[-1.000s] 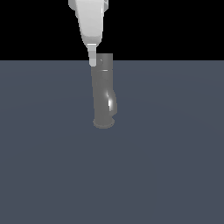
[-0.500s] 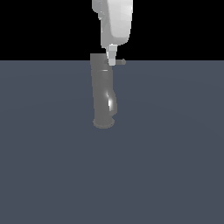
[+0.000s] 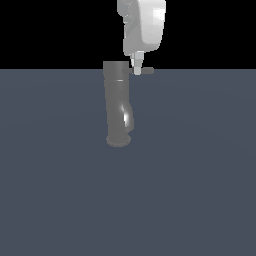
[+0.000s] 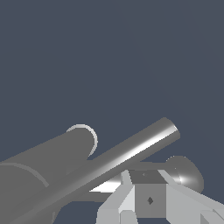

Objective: Turn on the faucet by rotating a designated handle.

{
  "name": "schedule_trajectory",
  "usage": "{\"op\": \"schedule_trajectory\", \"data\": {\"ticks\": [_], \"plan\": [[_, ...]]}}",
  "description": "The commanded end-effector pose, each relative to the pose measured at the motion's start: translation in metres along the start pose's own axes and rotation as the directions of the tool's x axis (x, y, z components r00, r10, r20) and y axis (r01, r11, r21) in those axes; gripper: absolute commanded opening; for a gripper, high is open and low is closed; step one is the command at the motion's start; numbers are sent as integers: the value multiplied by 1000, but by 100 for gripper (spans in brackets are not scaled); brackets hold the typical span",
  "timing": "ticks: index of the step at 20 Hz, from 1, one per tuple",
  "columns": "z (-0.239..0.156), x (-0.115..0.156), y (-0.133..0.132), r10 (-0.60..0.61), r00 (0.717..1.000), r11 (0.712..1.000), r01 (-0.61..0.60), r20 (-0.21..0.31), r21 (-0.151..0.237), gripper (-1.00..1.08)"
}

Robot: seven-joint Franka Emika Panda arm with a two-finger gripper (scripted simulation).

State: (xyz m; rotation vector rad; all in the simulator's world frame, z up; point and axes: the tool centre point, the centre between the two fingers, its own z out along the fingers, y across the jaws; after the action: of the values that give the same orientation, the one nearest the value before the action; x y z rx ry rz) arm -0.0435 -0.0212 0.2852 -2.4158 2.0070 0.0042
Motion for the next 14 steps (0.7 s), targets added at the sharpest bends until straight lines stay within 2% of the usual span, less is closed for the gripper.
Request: {"op": "schedule_trajectory", "data": {"ticks": [1, 14], "plan": [[0, 9, -5, 8, 1000, 1000, -8, -1, 1, -100], [0, 39, -30, 19, 1000, 1000, -19, -2, 1, -100]]}}
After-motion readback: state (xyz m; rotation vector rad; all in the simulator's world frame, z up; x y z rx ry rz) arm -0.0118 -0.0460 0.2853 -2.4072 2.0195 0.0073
